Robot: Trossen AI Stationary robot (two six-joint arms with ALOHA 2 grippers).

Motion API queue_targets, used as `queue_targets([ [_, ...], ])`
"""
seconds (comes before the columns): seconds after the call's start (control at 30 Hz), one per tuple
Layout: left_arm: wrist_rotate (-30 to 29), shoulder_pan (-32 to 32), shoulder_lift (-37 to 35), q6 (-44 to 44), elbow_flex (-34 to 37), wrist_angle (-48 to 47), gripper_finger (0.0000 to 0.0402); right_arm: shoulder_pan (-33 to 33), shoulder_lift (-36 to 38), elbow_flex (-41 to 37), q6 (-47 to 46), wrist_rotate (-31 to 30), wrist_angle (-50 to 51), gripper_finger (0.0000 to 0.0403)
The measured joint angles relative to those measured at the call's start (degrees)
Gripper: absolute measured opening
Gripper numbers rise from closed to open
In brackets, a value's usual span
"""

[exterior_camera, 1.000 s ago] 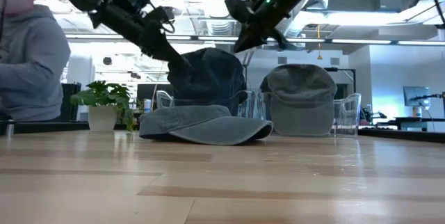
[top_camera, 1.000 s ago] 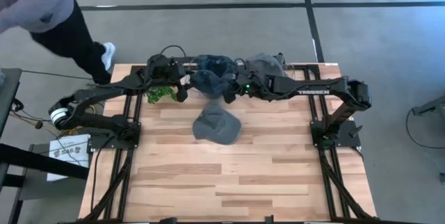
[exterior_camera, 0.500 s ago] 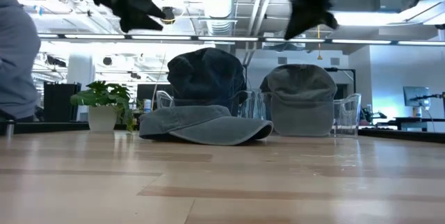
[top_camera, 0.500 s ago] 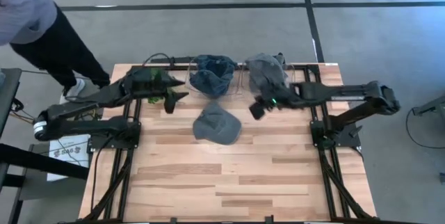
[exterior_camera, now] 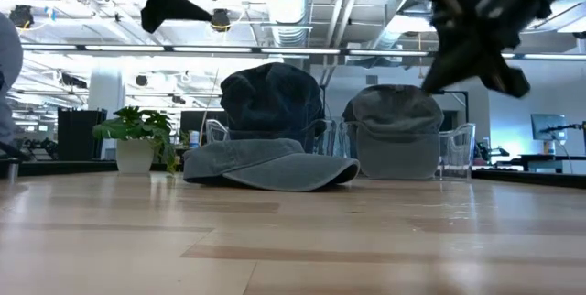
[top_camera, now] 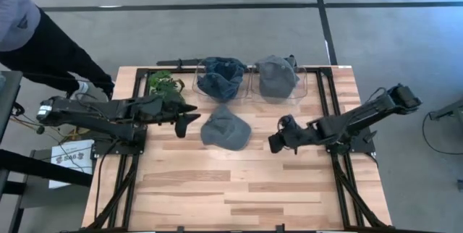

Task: Pick & Place hat
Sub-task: Put the gray cap into the right transparent bin

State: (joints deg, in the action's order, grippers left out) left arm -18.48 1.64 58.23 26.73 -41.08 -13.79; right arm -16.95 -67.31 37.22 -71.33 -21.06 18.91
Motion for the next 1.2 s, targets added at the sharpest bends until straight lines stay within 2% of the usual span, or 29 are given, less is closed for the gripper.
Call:
queue_targets([
  [0.1,-0.3,2.0,0.0,4.2,0.0,0.1,0.0176,-0.4,-4.0,-1.6,-6.7,0.1,-1.9,0.0001],
  [0.2,-0.4,3.6,0.0,5.1,0.0,0.2,0.0144,-0.7,-7.9,-2.6,-12.0,0.2,-6.0,0.0015],
  [0.4,4.5,5.2,0.0,1.0,0.0,0.2,0.0016,-0.5,-14.7,-2.8,-14.7,1.6,-16.3,0.0083],
  [0.6,11.5,5.2,0.0,-1.7,0.0,0.0,0.0002,0.7,-21.9,-2.8,-20.4,1.1,-25.4,0.0164],
  [0.8,15.1,5.1,0.0,-2.1,0.0,-2.7,0.0001,2.8,-30.6,-2.8,-21.8,-1.5,-39.2,0.0228],
  [1.0,17.4,5.1,0.0,-3.8,0.0,-3.8,0.0001,4.5,-38.7,-2.5,-23.1,-5.8,-55.0,0.0223],
  [1.1,18.3,5.1,0.0,-4.5,0.0,-3.9,0.0001,5.4,-41.6,-2.4,-22.0,-6.5,-61.6,0.0203],
  [1.2,18.3,5.1,0.0,-4.8,0.0,-3.9,0.0001,5.9,-43.3,-2.3,-21.9,-6.9,-65.3,0.0166],
])
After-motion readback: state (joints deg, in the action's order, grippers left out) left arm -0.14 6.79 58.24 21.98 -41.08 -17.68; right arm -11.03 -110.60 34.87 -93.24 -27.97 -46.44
